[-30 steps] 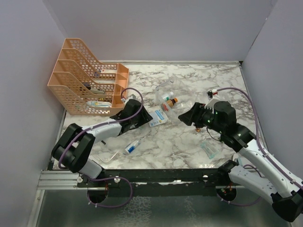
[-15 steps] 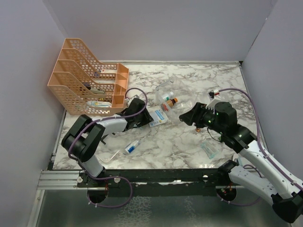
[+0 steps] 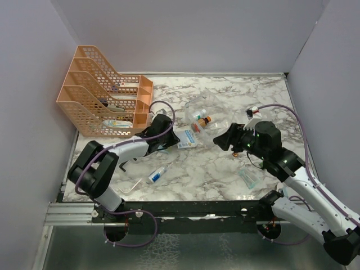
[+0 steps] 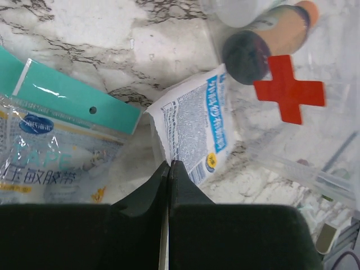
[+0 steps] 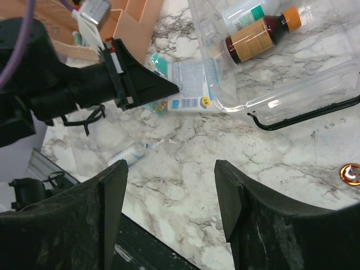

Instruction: Organize the medicine kit

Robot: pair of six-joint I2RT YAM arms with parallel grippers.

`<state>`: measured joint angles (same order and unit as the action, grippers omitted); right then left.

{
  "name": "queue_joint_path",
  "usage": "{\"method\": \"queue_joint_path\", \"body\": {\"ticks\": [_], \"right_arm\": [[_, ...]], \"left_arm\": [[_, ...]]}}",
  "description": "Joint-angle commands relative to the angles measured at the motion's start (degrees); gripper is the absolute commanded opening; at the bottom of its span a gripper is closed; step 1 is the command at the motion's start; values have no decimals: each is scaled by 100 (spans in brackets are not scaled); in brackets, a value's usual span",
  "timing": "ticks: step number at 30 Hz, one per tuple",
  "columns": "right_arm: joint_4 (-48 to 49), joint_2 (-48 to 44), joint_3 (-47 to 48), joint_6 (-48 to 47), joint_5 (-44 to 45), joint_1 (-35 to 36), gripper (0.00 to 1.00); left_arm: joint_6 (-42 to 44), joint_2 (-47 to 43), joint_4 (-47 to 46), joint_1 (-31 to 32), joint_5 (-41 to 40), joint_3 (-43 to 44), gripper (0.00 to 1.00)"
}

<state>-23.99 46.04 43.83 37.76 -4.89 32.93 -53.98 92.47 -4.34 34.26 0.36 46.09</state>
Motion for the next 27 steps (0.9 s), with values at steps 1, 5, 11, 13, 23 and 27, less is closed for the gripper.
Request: {"method": "queue_joint_path", "body": {"ticks": [1, 5, 11, 13, 23, 27], "right_arm": [[236, -80, 77, -986, -420, -6, 66], [752, -23, 116, -1570, -1025, -8, 71], [2169, 137, -11, -2777, -1453, 2, 70], [2832, 153, -229, -3162, -1638, 3, 68], [3937, 646, -515, -4556, -1674, 877, 69], [3876, 1032, -500, -5312, -676, 1924, 72]], "left_arm": [[220, -867, 407, 24, -102, -177, 0], [313, -1567, 1095, 19, -66, -212, 0], [38, -2530, 1817, -24, 462, -18, 0], [-156, -2849, 2053, -57, 645, 62, 0], [-1851, -3774, 1842, -117, 1616, 5, 0], [-2264, -3847, 1902, -147, 1614, 107, 0]]}}
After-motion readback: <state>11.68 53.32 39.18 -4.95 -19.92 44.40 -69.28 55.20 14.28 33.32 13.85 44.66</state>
